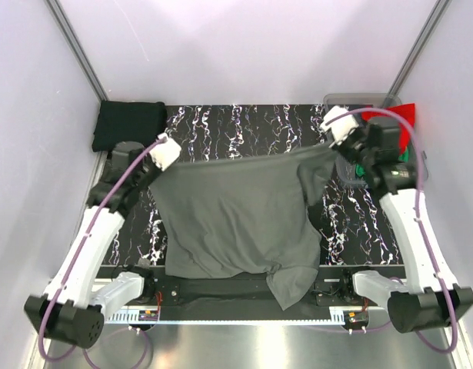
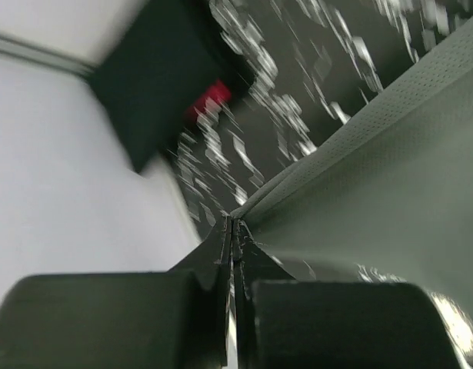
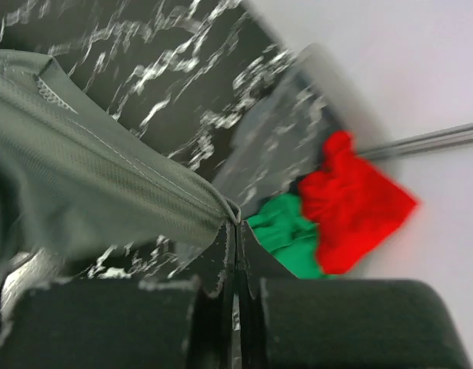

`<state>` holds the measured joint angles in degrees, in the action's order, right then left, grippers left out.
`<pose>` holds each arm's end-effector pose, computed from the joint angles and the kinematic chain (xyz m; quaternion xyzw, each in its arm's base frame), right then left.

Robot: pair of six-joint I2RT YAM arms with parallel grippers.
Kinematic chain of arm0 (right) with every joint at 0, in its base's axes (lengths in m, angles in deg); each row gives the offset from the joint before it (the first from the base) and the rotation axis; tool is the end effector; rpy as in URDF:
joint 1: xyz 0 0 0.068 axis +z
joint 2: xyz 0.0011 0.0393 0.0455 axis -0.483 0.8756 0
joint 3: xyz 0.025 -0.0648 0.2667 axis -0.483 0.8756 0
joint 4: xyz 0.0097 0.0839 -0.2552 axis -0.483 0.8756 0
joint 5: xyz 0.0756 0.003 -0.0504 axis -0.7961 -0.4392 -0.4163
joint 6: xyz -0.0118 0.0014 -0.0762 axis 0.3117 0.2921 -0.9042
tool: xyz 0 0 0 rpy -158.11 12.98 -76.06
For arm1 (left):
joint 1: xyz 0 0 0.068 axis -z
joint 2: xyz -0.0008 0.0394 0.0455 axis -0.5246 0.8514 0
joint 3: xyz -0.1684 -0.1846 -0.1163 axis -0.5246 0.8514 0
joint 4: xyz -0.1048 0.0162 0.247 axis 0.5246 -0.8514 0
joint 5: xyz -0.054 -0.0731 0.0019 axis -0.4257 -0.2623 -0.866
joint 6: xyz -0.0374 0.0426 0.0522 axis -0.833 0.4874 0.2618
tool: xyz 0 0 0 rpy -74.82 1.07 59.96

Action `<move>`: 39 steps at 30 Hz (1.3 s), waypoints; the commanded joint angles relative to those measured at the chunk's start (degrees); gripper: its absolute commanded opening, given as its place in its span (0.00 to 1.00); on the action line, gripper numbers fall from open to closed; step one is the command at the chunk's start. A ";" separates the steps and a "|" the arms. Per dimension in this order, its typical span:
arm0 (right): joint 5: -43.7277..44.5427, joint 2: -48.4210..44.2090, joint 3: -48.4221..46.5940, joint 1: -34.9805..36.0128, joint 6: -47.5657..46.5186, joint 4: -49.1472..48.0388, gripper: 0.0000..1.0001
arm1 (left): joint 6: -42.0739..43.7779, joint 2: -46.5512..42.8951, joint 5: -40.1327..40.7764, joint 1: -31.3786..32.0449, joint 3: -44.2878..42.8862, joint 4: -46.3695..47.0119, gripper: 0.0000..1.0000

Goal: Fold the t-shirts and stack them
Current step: Flatten the tshirt out

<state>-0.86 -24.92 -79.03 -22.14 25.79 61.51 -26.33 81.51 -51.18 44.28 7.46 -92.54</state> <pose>0.2603 0.0387 0.4062 -0.3958 0.7328 -0.1352 0.5367 0.2297 -0.0430 0.3464 0.3486 0.7986 0.1632 0.4628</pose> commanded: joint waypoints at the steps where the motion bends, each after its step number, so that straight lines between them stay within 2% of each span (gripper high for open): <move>1: -0.93 2.30 5.19 -0.24 -1.68 -13.75 0.00 | 1.31 2.83 0.14 -1.92 5.02 7.49 0.00; 6: 2.06 13.99 6.00 -0.24 -0.54 -22.56 0.00 | 0.01 13.56 0.22 -4.47 3.65 16.28 0.00; 7: 3.19 19.23 4.68 -0.24 1.03 -24.48 0.00 | -0.35 17.93 0.23 -4.64 1.55 17.34 0.00; 12: 4.43 38.13 -9.55 -0.24 4.29 -24.94 0.00 | -2.81 33.06 0.84 -5.44 -10.82 21.04 0.00; 15: 5.92 46.40 -15.88 -0.24 4.91 -25.12 0.00 | -3.60 43.07 1.11 -5.79 -17.77 20.69 0.00; 19: 6.63 54.34 -23.00 -0.15 6.05 -24.86 0.00 | -3.70 51.08 0.40 -5.96 -25.08 21.22 0.00; 31: 8.47 70.43 -43.31 -0.06 8.25 -24.50 0.00 | 0.79 65.60 3.21 -5.96 -38.89 24.99 0.00; 37: 8.48 73.78 -50.08 0.29 9.57 -22.48 0.00 | -0.18 64.56 2.78 -5.96 -39.16 26.57 0.00; 39: 8.39 74.21 -50.70 0.29 10.01 -22.05 0.00 | -1.58 64.55 2.77 -5.96 -39.51 26.93 0.06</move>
<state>5.68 49.07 -126.17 -22.12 34.35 40.09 -27.01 147.95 -49.82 38.91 -29.59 -69.77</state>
